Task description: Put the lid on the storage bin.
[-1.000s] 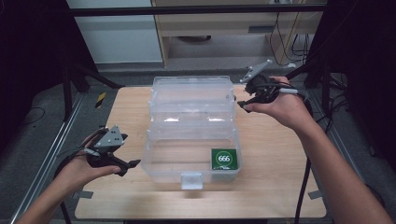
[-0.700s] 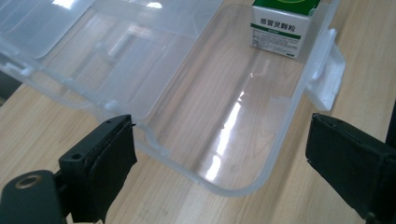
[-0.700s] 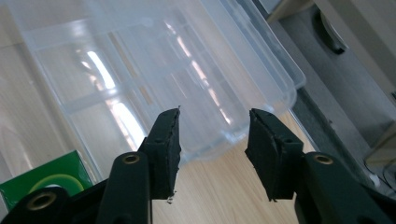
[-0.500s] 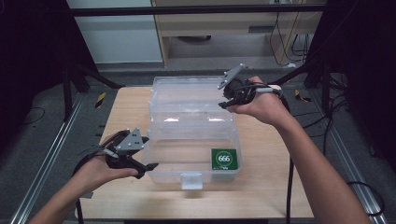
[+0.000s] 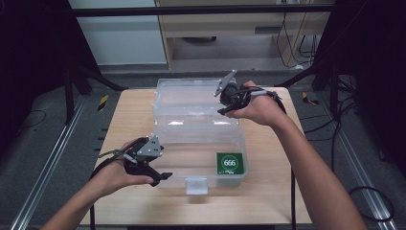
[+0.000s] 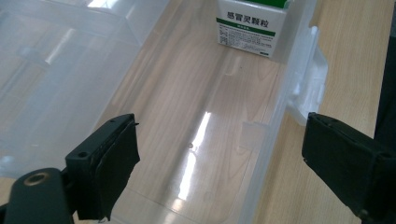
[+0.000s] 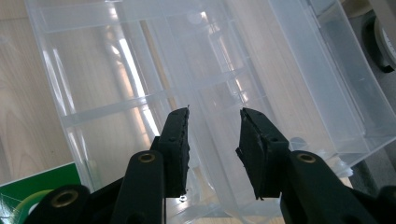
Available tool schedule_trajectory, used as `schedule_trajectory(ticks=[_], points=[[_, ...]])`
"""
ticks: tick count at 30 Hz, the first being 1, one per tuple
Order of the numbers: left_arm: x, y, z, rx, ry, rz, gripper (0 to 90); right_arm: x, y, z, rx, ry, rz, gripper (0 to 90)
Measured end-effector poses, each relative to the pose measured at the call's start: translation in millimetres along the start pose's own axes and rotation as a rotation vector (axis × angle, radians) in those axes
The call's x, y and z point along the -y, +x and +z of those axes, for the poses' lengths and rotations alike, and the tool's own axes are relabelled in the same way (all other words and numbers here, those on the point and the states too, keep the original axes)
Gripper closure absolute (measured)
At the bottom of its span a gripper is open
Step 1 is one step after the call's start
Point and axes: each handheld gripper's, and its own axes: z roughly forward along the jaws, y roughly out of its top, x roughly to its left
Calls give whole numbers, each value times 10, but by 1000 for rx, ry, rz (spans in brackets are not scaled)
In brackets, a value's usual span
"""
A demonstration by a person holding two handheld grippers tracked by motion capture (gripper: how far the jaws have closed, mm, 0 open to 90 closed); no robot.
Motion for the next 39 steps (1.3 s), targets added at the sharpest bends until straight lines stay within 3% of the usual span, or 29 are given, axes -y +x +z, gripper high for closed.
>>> schedule_trajectory(ticks=[6,11,16,20,29,39], points=[[40,-28,80,24,25,2,146,-15,30,87,-13,25,-35,650],[60,-64,120,58,42,18,255,-26,48,125,-17,38,-56,671],[93,-101,180,89,65,19,422,-31,57,158,-15,47,-71,708],[123,-146,253,138,105,40,505,-39,63,173,-7,56,-82,731],[157,-160,363,140,128,35,677,-34,57,177,-3,56,-99,755],[183,-125,392,141,132,29,780,-30,52,175,-8,55,-107,762]])
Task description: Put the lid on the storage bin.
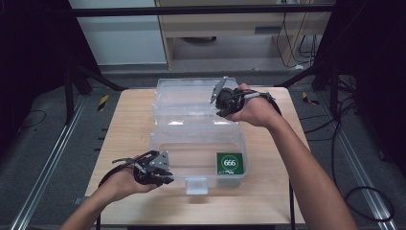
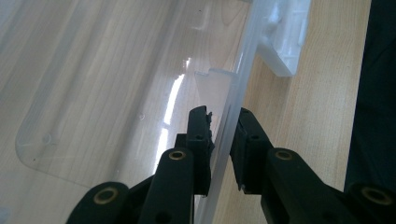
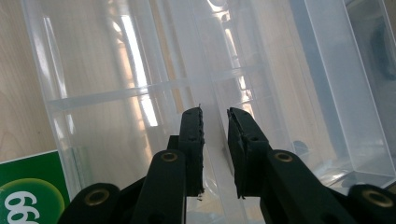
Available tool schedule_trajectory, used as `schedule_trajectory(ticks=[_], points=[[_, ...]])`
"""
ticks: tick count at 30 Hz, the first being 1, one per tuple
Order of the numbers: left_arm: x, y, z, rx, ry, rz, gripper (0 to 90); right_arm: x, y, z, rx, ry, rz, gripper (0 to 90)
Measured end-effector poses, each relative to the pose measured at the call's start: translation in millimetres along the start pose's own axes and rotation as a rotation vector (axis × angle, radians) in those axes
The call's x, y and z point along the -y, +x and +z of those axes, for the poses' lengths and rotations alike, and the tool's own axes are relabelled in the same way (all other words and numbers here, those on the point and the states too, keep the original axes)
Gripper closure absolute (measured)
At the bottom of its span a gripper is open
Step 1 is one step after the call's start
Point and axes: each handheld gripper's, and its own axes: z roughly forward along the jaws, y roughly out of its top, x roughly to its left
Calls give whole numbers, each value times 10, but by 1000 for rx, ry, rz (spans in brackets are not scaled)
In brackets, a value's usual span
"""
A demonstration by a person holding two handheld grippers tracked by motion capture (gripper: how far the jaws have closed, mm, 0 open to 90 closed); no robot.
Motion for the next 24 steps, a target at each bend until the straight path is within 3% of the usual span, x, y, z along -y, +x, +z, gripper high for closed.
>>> schedule_trajectory(ticks=[8,24], points=[[-48,8,-1,2,39,20,793,-23,1,-2,0,17,-29,775],[-73,-15,8,-20,56,37,802,-98,26,-2,-14,63,-124,837]])
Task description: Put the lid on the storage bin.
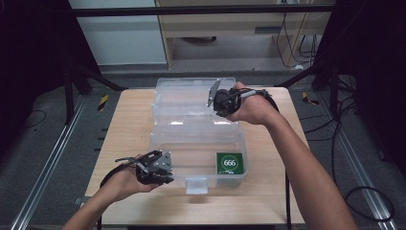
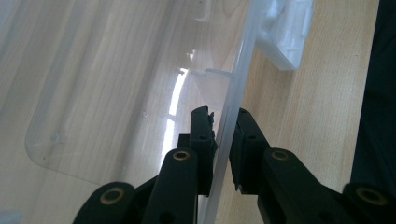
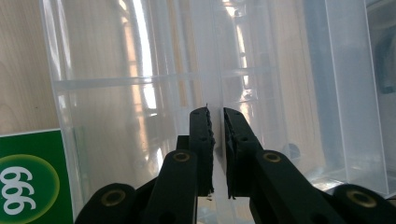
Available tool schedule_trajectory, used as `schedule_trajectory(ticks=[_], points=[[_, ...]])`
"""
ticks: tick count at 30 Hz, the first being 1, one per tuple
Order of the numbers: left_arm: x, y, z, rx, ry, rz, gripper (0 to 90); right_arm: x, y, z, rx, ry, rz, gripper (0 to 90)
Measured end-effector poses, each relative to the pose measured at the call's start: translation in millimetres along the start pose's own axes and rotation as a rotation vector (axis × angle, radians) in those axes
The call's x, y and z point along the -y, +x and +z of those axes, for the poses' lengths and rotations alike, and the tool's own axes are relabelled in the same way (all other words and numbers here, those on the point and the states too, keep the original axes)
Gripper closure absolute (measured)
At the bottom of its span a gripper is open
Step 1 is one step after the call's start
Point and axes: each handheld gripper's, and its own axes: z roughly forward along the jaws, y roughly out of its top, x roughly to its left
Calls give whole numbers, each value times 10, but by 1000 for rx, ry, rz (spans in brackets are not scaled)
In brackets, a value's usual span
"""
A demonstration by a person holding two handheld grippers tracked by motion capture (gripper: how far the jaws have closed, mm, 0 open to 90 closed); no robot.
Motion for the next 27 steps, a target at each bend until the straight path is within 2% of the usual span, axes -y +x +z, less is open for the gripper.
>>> schedule_trajectory(ticks=[9,11,18,27], points=[[-10,-13,2,-23,11,-4,799,-20,12,-22,-8,7,-21,859],[-18,-34,6,-46,17,-7,796,-25,23,-28,-11,6,-18,865],[-4,-39,10,-54,6,-25,791,-42,58,-55,-8,7,-31,878],[9,-41,15,-54,-9,-42,787,-15,130,-108,0,-36,-25,885]])
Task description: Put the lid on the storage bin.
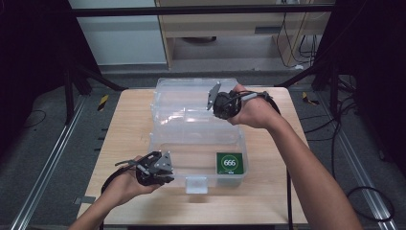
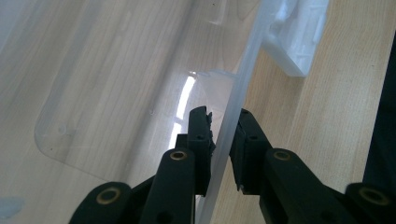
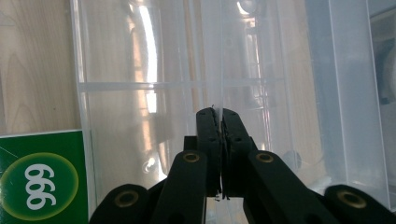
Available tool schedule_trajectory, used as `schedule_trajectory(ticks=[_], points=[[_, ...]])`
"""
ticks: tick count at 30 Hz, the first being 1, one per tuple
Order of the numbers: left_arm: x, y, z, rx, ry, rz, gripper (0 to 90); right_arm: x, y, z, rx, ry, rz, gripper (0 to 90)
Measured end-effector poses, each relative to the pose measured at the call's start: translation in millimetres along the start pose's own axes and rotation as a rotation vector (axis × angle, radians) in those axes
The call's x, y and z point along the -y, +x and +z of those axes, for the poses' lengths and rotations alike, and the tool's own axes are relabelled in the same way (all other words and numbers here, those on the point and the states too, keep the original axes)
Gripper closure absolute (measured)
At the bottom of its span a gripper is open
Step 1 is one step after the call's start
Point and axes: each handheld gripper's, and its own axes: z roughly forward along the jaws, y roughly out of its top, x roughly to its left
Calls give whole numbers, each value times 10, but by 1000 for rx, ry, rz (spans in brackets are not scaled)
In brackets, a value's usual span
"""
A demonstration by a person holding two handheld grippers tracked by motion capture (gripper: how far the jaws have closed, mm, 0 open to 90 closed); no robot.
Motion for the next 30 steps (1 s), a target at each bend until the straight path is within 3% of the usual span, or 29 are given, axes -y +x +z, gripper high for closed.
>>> schedule_trajectory(ticks=[11,21,30], points=[[1,-5,4,-3,-2,-2,783,1,205,-86,77,-19,-41,876],[-39,27,42,-10,-17,-29,779,16,117,-45,79,-8,-31,873],[-31,25,45,-9,-22,-31,776,41,253,-140,85,-36,-41,876]])
